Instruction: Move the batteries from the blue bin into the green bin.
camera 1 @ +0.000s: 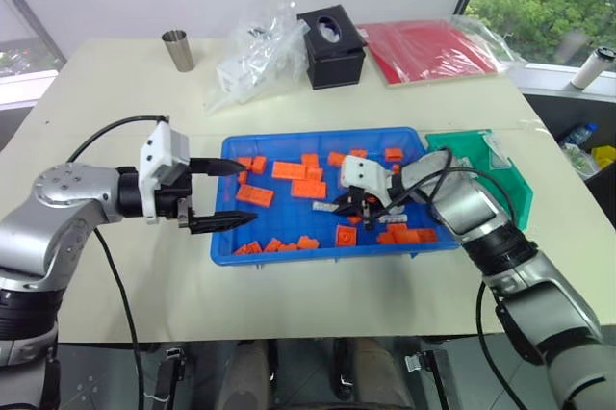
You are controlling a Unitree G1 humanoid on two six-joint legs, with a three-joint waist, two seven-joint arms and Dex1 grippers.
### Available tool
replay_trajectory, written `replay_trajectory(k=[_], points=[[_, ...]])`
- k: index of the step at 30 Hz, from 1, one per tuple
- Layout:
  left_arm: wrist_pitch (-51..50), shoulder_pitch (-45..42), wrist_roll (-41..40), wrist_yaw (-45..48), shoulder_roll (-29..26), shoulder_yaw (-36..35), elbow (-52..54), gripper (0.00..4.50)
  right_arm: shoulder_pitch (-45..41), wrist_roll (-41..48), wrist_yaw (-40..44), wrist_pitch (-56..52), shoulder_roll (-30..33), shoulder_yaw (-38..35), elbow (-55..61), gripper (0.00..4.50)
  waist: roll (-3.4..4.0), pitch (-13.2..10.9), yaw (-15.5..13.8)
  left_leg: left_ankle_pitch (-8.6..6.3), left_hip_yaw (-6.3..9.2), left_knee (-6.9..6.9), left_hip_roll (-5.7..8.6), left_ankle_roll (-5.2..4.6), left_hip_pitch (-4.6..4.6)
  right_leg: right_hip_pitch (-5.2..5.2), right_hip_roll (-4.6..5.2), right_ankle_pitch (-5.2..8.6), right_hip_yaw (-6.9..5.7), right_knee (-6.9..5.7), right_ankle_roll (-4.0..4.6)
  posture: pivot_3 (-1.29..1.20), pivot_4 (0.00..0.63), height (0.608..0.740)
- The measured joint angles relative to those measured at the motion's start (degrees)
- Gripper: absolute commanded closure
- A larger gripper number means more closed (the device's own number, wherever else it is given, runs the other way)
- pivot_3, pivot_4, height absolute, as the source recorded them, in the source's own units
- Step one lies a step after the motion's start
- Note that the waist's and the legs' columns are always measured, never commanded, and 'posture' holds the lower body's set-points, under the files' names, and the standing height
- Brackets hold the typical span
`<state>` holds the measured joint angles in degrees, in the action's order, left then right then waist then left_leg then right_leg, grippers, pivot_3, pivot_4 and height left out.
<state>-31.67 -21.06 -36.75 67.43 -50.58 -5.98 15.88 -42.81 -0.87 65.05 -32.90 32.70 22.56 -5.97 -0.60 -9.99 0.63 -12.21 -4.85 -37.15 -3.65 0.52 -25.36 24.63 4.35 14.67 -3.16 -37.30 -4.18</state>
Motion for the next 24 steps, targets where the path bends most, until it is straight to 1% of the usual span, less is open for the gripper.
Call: replay_trajectory(k=[3,5,7,9,12,14,15,17,18,19,21,24], points=[[0.7,0.0,0.1,0.1,0.2,0.2,-0.2,0.0,0.6,2.5,-5.7,-11.6,1.6,-9.8,9.8,4.45,0.04,0.0,-0.3,0.0,0.0,0.0,0.03,0.01,-0.07,0.05,0.06,0.0,-0.01,-0.01,0.0,0.0,0.15,0.736],[1.0,0.0,0.1,0.2,0.4,0.2,-0.5,0.0,0.4,4.0,-8.6,-18.1,5.3,-17.4,14.9,4.45,0.02,0.0,-0.7,0.0,-0.01,0.0,0.05,0.01,-0.06,0.02,0.1,0.0,-0.02,0.04,0.0,0.0,0.15,0.736],[1.1,0.0,0.1,0.3,0.6,0.3,-1.3,0.0,1.0,4.4,-10.4,-22.2,9.6,-22.6,16.7,4.45,0.02,0.0,-1.2,0.0,-0.03,0.0,0.07,0.0,-0.05,0.02,0.13,0.01,-0.02,0.09,0.01,0.0,0.15,0.736],[1.1,0.1,0.1,0.6,0.6,0.3,-2.0,0.0,3.3,4.5,-12.1,-25.4,14.0,-27.5,17.7,4.45,0.01,0.0,-1.4,-0.01,-0.03,0.0,0.08,0.0,-0.04,0.0,0.15,0.1,-0.02,0.12,0.18,0.0,0.15,0.736],[1.4,0.0,0.4,1.1,0.9,0.6,-2.5,0.0,10.5,5.0,-12.8,-28.1,18.8,-32.0,19.3,4.45,0.0,0.0,-1.4,-0.01,-0.04,0.03,0.09,0.0,-0.04,-0.02,0.16,0.11,-0.02,0.16,0.2,0.0,0.15,0.736],[1.5,-0.4,0.8,1.3,1.3,0.9,-3.5,0.0,17.0,5.1,-13.8,-29.5,20.7,-34.6,20.3,3.41,0.0,0.0,-1.3,-0.01,-0.04,0.02,0.09,-0.01,-0.02,-0.02,0.16,0.1,-0.01,0.14,0.17,0.0,0.15,0.736],[1.6,-0.7,1.1,1.3,1.5,1.1,-4.2,0.0,18.9,5.2,-14.5,-30.3,20.7,-35.1,20.5,3.13,0.01,0.0,-1.1,-0.01,-0.06,0.01,0.08,-0.01,-0.01,0.0,0.15,0.06,0.0,0.13,0.11,0.0,0.15,0.736],[1.9,-2.0,1.2,1.4,2.3,1.9,-4.5,0.0,20.5,5.7,-15.9,-30.4,20.7,-35.4,20.6,2.13,0.04,0.0,-0.8,0.0,-0.07,0.01,0.08,-0.01,0.01,0.0,0.14,0.02,0.01,0.11,0.03,0.0,0.15,0.736],[1.9,-2.4,1.3,1.5,2.5,2.4,-4.5,0.0,20.5,5.9,-16.3,-30.0,20.8,-35.4,20.7,1.55,0.05,0.0,-0.6,0.0,-0.06,0.01,0.08,-0.01,0.02,0.0,0.14,0.01,0.01,0.11,0.03,0.0,0.15,0.736],[1.9,-2.7,1.3,1.7,2.6,2.6,-4.6,0.0,20.5,6.3,-16.3,-29.3,21.3,-35.4,20.7,1.13,0.06,0.0,-0.5,0.0,-0.05,0.02,0.08,-0.01,0.01,0.0,0.13,0.01,0.01,0.1,0.02,0.0,0.15,0.736],[1.9,-3.4,1.3,2.0,2.6,2.9,-5.2,0.0,18.5,7.8,-15.0,-27.5,23.2,-34.7,20.3,1.13,0.09,0.0,-0.3,0.0,-0.05,0.04,0.08,-0.01,0.0,0.01,0.13,0.02,0.01,0.11,0.01,0.0,0.15,0.736],[1.9,-4.4,1.4,2.3,2.6,2.9,-6.2,0.0,12.3,11.0,-11.3,-24.6,25.2,-33.0,20.0,1.13,0.09,0.0,0.2,-0.01,-0.03,0.06,0.06,-0.01,0.0,0.02,0.1,0.01,0.0,0.12,0.0,0.0,0.15,0.736]])
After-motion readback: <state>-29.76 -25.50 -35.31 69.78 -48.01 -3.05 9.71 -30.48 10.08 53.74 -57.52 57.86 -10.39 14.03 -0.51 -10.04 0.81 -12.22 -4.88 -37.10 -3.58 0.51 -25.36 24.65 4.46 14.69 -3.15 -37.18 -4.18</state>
